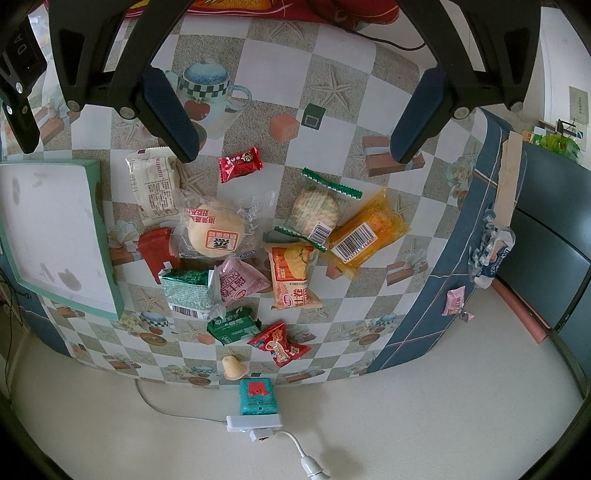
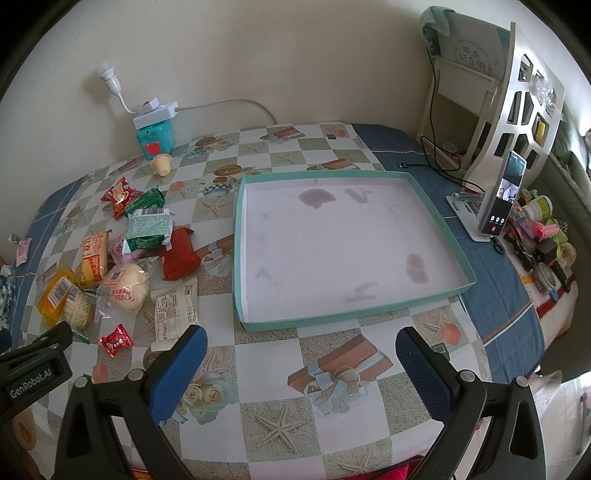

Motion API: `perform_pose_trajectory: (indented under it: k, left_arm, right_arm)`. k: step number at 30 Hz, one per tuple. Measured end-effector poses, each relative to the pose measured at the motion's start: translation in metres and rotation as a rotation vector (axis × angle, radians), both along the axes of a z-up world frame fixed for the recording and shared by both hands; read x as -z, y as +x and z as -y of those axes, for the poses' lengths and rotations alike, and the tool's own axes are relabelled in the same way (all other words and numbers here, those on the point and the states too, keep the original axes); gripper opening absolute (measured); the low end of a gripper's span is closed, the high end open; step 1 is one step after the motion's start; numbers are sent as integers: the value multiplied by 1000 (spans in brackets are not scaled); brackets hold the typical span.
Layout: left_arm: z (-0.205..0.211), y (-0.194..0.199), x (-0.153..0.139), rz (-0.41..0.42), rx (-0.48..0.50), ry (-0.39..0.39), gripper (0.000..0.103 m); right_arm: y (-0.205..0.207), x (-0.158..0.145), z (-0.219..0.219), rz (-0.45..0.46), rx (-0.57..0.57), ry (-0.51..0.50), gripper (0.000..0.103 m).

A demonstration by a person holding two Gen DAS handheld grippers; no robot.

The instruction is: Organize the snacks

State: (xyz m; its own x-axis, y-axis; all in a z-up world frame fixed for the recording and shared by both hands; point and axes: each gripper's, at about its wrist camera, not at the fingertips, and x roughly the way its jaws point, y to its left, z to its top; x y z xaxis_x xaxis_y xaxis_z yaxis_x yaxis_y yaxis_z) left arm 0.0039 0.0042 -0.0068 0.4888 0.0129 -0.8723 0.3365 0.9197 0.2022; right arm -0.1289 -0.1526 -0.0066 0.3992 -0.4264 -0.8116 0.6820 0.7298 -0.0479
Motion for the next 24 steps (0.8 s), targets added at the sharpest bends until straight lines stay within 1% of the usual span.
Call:
perform_pose_trajectory:
  k: [12, 17, 19, 21, 24]
  left_arm:
    - [-1, 0, 2, -6, -1, -5, 103]
    - [-9, 6, 2, -33, -15, -59, 103]
    - [-17, 12, 1, -21, -30, -80, 103]
    - [-24, 19, 0, -20, -55, -92, 103]
    - [-43, 33, 4, -45, -113, -137, 103]
  right_arm:
    - [0, 0, 0, 0, 0, -1, 103]
    - [7, 0, -4, 11, -15, -3, 103]
    - [13, 0, -8, 13, -38, -8, 103]
    - [21, 0, -11, 16, -61, 8, 103]
    - [31, 4, -15, 6, -85, 41, 103]
